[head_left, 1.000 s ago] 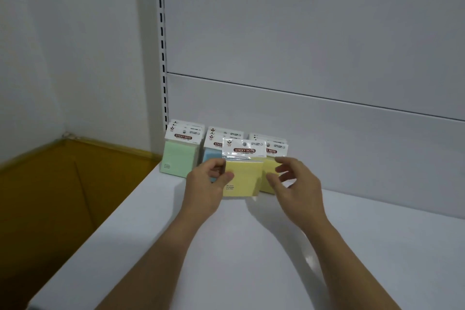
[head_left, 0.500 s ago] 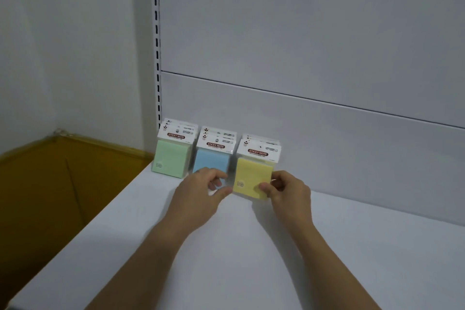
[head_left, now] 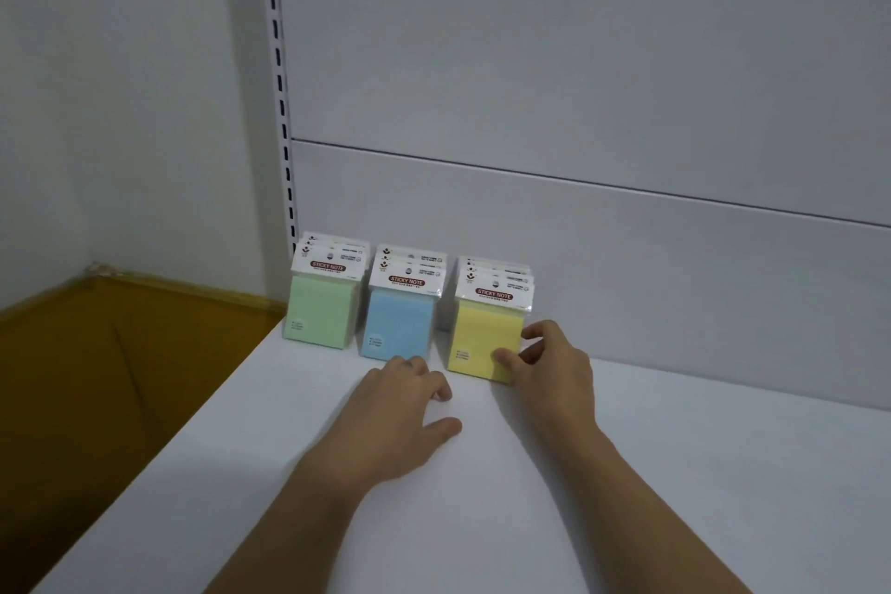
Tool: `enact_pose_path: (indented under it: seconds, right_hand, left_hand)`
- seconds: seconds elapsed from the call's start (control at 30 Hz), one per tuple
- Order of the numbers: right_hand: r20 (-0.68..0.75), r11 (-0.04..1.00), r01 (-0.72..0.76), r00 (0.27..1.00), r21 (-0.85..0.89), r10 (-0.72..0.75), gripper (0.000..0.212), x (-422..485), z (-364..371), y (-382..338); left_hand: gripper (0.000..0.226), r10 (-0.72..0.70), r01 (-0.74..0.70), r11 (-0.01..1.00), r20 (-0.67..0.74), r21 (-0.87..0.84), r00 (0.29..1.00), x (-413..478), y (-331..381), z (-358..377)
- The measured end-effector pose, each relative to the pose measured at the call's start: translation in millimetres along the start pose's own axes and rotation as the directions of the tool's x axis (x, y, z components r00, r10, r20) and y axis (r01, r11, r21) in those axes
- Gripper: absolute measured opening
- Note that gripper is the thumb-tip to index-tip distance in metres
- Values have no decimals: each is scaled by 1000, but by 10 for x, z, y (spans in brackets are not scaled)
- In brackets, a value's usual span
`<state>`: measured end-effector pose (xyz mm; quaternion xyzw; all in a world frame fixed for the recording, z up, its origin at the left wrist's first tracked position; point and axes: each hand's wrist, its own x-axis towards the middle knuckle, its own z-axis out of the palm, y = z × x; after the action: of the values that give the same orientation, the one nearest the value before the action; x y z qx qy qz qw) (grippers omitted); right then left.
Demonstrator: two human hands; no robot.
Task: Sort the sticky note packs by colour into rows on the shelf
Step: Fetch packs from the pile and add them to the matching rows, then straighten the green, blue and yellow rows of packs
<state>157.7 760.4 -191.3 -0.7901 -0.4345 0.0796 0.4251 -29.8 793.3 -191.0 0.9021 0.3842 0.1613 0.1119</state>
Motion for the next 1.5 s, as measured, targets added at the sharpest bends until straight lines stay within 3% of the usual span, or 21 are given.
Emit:
enact_pose_path:
  seconds: [0.17,0.33,0.47,0.6,0.93,1.5]
  right_hand:
    - [10,996,8,1000,-85,-7,35,0,-14,-46]
    - [25,967,71,997,-246,-67,55,-40,-184,-74]
    - [90,864,239,971,-444,-222,59,-88,-546,-15]
    - [177,768,269,963,-581,-204,69,-170,-875,61]
    - [161,728,154,985,-668,-61,79,-333,-1517,345]
    - [-101,745,-164,986,-646,130,73,-590,-3187,1459]
  left_hand:
    - [41,11,-11,997,1,73,1000,15,5,-9]
    - [48,49,-40,988,-55,149,997,45,43,-38]
    - [52,110,-95,979,-78,179,991,88,156,-72]
    - [56,171,-151,972,-104,179,980,157,341,-81]
    - [62,243,-233,957,-40,174,969,467,991,-124]
    - [57,490,-491,870,33,41,871,967,2918,424]
